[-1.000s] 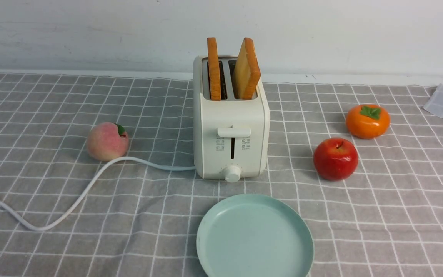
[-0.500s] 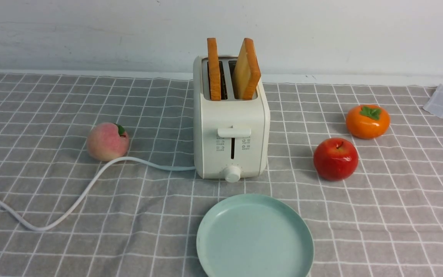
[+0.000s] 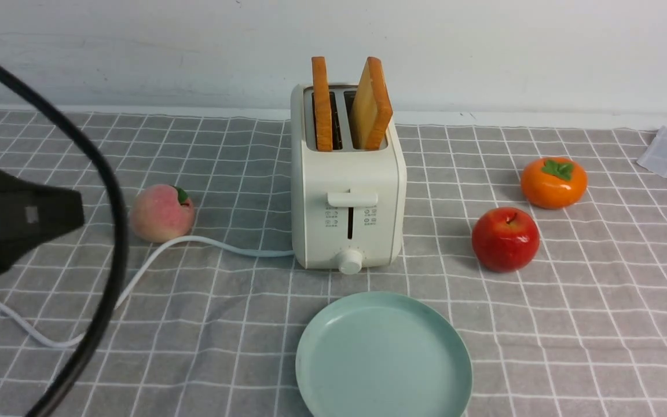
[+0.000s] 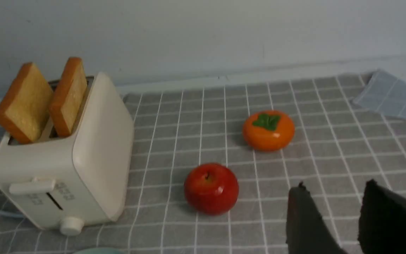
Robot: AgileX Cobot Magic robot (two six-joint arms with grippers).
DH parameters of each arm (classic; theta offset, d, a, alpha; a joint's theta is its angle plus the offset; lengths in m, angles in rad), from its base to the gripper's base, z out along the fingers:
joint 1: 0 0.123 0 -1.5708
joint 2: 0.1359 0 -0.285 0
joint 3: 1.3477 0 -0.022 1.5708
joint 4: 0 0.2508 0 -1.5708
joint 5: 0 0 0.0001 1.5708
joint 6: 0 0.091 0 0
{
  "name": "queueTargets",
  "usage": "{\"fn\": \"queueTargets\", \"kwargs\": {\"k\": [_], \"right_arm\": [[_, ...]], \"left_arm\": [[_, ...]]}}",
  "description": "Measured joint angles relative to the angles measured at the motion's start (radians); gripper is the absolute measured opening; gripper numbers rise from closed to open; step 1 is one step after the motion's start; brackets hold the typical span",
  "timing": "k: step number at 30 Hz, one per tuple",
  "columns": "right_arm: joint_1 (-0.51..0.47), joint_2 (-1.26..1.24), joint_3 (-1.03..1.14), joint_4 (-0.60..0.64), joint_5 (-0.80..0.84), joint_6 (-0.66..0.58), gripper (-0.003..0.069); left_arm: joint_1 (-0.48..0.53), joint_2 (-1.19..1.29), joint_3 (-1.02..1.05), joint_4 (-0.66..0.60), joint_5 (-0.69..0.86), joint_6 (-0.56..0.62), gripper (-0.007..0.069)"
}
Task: Take toasted bread from bread machine on grey coffee table place on plate.
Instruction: 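Grasp the toast slice in the toaster and pull it up out of the slot with the right gripper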
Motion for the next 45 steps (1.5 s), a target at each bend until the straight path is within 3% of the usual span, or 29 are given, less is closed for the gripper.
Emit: {"fn": "queueTargets", "kwargs": {"k": [6, 7, 9, 14, 18, 25, 30, 34, 41, 45], "right_arm": [[0.0, 0.221, -0.086, 0.299, 0.172, -0.223, 0.0239], [0.0, 0.228, -0.092, 0.299, 0.174, -0.233, 0.0239], [0.026, 0.334, -0.199, 0.461, 0.211, -0.403, 0.0239], [0.131, 0.491, -0.367, 0.57, 0.257, -0.575, 0.0244], [0.202, 0.636, -0.496, 0.572, 0.18, -0.589, 0.0258], [0.21, 0.868, -0.682, 0.637, -0.036, -0.543, 0.0337], [0.21, 1.012, -0.814, 0.664, -0.044, -0.585, 0.0433], [0.21, 1.103, -0.87, 0.678, -0.058, -0.599, 0.0466], [0.21, 1.21, -0.88, 0.779, -0.109, -0.612, 0.0463], [0.21, 1.233, -0.88, 0.867, -0.109, -0.672, 0.0402]], "left_arm": [[-0.018, 0.095, -0.002, -0.174, 0.049, 0.0, 0.0238], [-0.02, 0.096, -0.002, -0.185, 0.049, 0.007, 0.0238], [-0.065, 0.099, -0.004, -0.241, 0.047, 0.097, 0.0238], [-0.158, 0.099, -0.006, -0.264, 0.046, 0.178, 0.0238], [-0.204, 0.099, -0.006, -0.267, 0.054, 0.191, 0.0238], [-0.213, 0.099, -0.006, -0.267, 0.078, 0.193, 0.0238], [-0.213, 0.099, -0.006, -0.267, 0.107, 0.193, 0.0238], [-0.213, 0.099, -0.006, -0.267, 0.11, 0.193, 0.0238], [-0.213, 0.099, -0.006, -0.267, 0.112, 0.193, 0.0238], [-0.213, 0.099, -0.006, -0.267, 0.112, 0.193, 0.0238]]}}
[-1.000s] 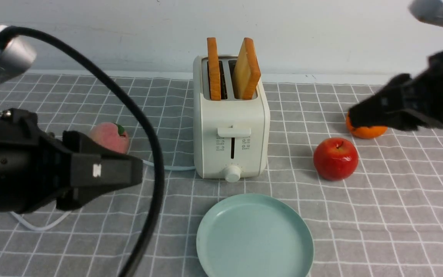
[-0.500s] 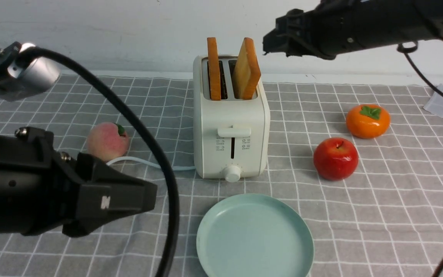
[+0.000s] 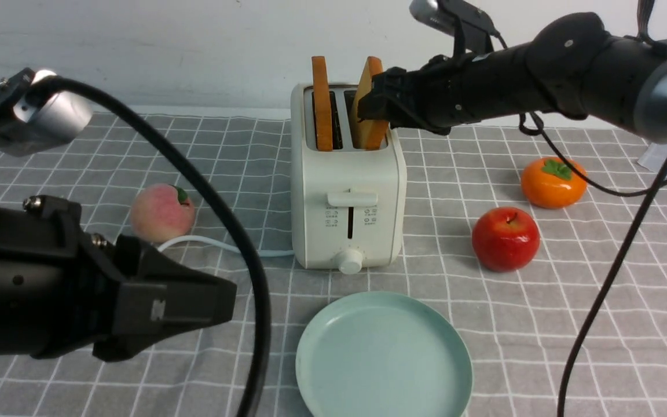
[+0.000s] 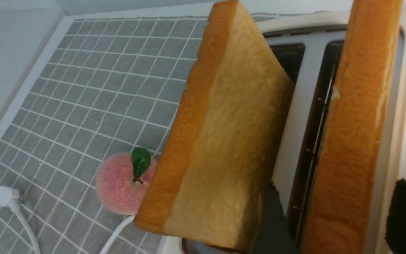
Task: Take toasted bread from bread machine on grey coffee table place on plate.
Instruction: 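Grasp the toast slice in the toaster and pull it up out of the slot with the right gripper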
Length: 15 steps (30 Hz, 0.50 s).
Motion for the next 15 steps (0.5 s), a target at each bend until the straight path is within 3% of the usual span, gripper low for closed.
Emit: {"fn": "queueTargets", "kwargs": {"k": [4, 5, 6, 7, 9, 15], "right_arm": [[0.0, 0.0, -0.001, 0.125, -0.006, -0.034, 0.0243], [0.0, 0.0, -0.001, 0.133, -0.008, -0.036, 0.0233], [-0.004, 0.0, -0.001, 0.192, -0.014, -0.04, 0.0149], [-0.009, 0.0, -0.001, 0.224, -0.015, -0.04, 0.0118], [-0.025, -0.004, -0.001, 0.309, -0.01, -0.04, 0.0085], [-0.124, -0.084, -0.001, 0.497, 0.068, -0.067, 0.0087]], "left_arm": [[0.0, 0.0, 0.0, 0.0, 0.0, 0.0, 0.0238], [0.0, 0.0, 0.0, 0.0, 0.0, 0.0, 0.0238], [0.0, 0.0, 0.0, 0.0, 0.0, 0.0, 0.0238], [0.0, 0.0, 0.0, 0.0, 0.0, 0.0, 0.0238], [0.0, 0.0, 0.0, 0.0, 0.0, 0.0, 0.0238], [0.0, 0.0, 0.0, 0.0, 0.001, 0.0, 0.0238]]}}
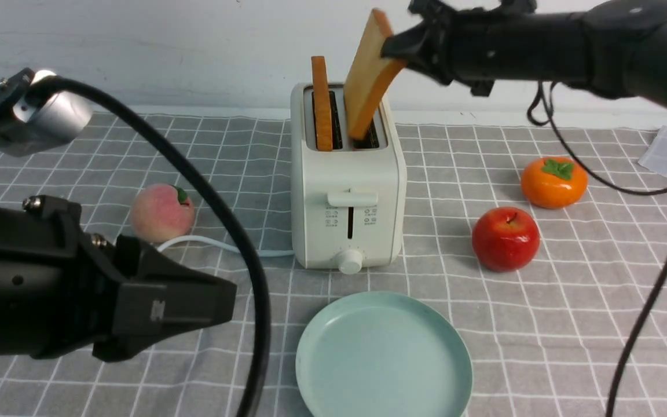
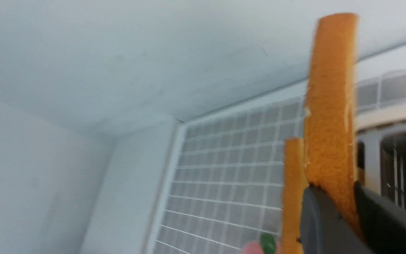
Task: Take toasted bread from bread machine on grey coffee table place on plate.
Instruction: 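Grasp the toast slice in the toaster and pull it up out of the slot with the right gripper, then place the held slice of bread on top of the slice on the plate with the right gripper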
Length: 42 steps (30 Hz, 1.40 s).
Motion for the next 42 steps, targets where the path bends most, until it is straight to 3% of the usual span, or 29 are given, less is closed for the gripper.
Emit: {"fn": "queueTargets", "kwargs": {"k": [3, 7, 10, 11, 13, 14, 15, 19, 23, 25, 33, 39, 40, 42], "right_arm": [[-0.081, -0.083, 0.0, 0.077, 0.091, -0.051, 0.0087], [-0.176, -0.17, -0.004, 0.072, 0.258, -0.128, 0.0087], [-0.275, -0.256, -0.007, -0.074, 0.538, -0.164, 0.0087], [-0.282, -0.263, -0.007, -0.086, 0.551, -0.164, 0.0087], [-0.296, -0.299, 0.01, -0.271, 0.641, -0.097, 0.0087], [-0.296, -0.301, 0.018, -0.3, 0.643, -0.09, 0.0087], [-0.281, -0.319, 0.061, -0.406, 0.651, -0.038, 0.0087], [-0.192, -0.338, 0.242, -0.497, 0.65, 0.006, 0.0087], [-0.086, -0.34, 0.368, -0.448, 0.65, 0.008, 0.0087], [0.021, -0.34, 0.465, -0.372, 0.619, 0.004, 0.0087], [0.176, -0.296, 0.607, -0.336, 0.315, 0.035, 0.0112], [0.178, -0.254, 0.629, -0.357, 0.224, 0.12, 0.0279], [0.166, -0.254, 0.629, -0.359, 0.224, 0.135, 0.0353], [0.147, -0.261, 0.629, -0.359, 0.224, 0.143, 0.0424]], "left_arm": [[0.0, 0.0, 0.0, -0.006, 0.002, 0.0, 0.0238], [0.0, 0.0, 0.0, -0.007, 0.007, 0.0, 0.0238], [0.0, 0.0, 0.0, -0.007, 0.009, 0.0, 0.0238], [0.0, 0.0, 0.0, -0.007, 0.01, 0.0, 0.0238], [0.0, 0.0, 0.0, -0.007, 0.02, 0.0, 0.0238], [0.0, 0.0, 0.0, -0.007, 0.02, 0.0, 0.0238], [0.0, 0.0, 0.0, -0.007, 0.027, 0.0, 0.0238], [0.0, 0.0, 0.0, -0.011, 0.031, 0.0, 0.0238], [0.0, 0.0, 0.0, -0.029, 0.034, 0.0, 0.0238], [0.0, 0.0, 0.0, -0.044, 0.034, 0.0, 0.0238], [0.0, 0.0, 0.0, -0.06, 0.038, 0.0, 0.0238], [0.0, 0.0, 0.0, -0.066, 0.061, 0.0, 0.0238], [0.0, 0.0, 0.0, -0.069, 0.066, 0.0, 0.0238], [0.0, 0.0, 0.0, -0.08, 0.07, 0.0, 0.0238]]}}
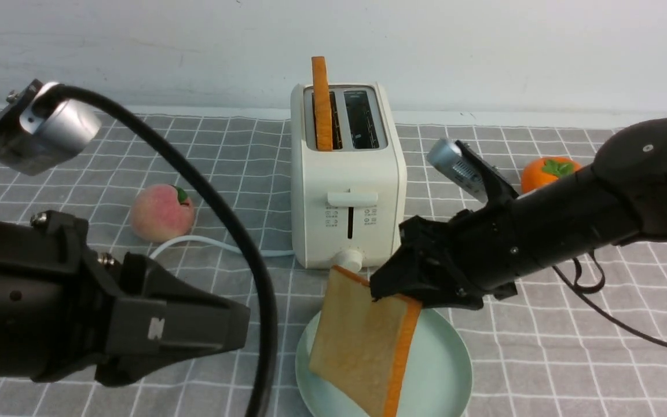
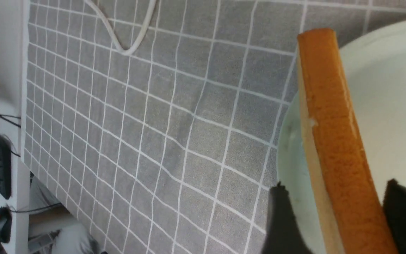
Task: Take toasted bread from bread machine on grey coffee table place on plate.
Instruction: 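Place the held slice of bread on top of the slice on the plate with the right gripper, then reach for a toast slice standing in the toaster with the left gripper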
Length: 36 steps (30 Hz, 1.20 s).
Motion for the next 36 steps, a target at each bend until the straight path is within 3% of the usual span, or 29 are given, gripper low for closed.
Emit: {"fn": "queueTargets", "kwargs": {"k": [2, 6, 12, 15, 19, 27, 31, 36], "right_arm": [[-0.032, -0.02, 0.0, 0.0, 0.0, 0.001, 0.0498], [-0.099, -0.106, 0.0, 0.0, 0.002, -0.001, 0.0574], [-0.188, -0.295, -0.072, -0.024, 0.098, -0.078, 0.0572], [-0.188, -0.4, -0.107, -0.051, 0.17, -0.086, 0.0552], [-0.169, -0.5, -0.114, -0.111, 0.221, -0.091, 0.0527], [-0.164, -0.763, -0.115, -0.472, 0.288, 0.067, 0.0516], [-0.164, -0.846, -0.115, -0.561, 0.294, 0.132, 0.0516], [-0.164, -0.935, -0.086, -0.576, 0.288, 0.18, 0.0516]], "left_arm": [[0.0, 0.0, 0.0, -0.007, 0.001, 0.0, 0.0238], [0.0, 0.0, 0.0, -0.016, 0.001, 0.0, 0.0238], [0.0, 0.0, -0.004, -0.092, -0.027, 0.069, 0.0238], [0.0, 0.013, -0.046, -0.138, -0.072, 0.158, 0.0238], [0.0, 0.068, -0.157, -0.135, -0.098, 0.173, 0.024], [0.0, 0.306, -0.471, 0.202, -0.07, -0.125, 0.0309], [-0.01, 0.401, -0.56, 0.3, -0.069, -0.21, 0.0359], [-0.132, 0.557, -0.671, 0.516, -0.047, -0.355, 0.0445]]}}
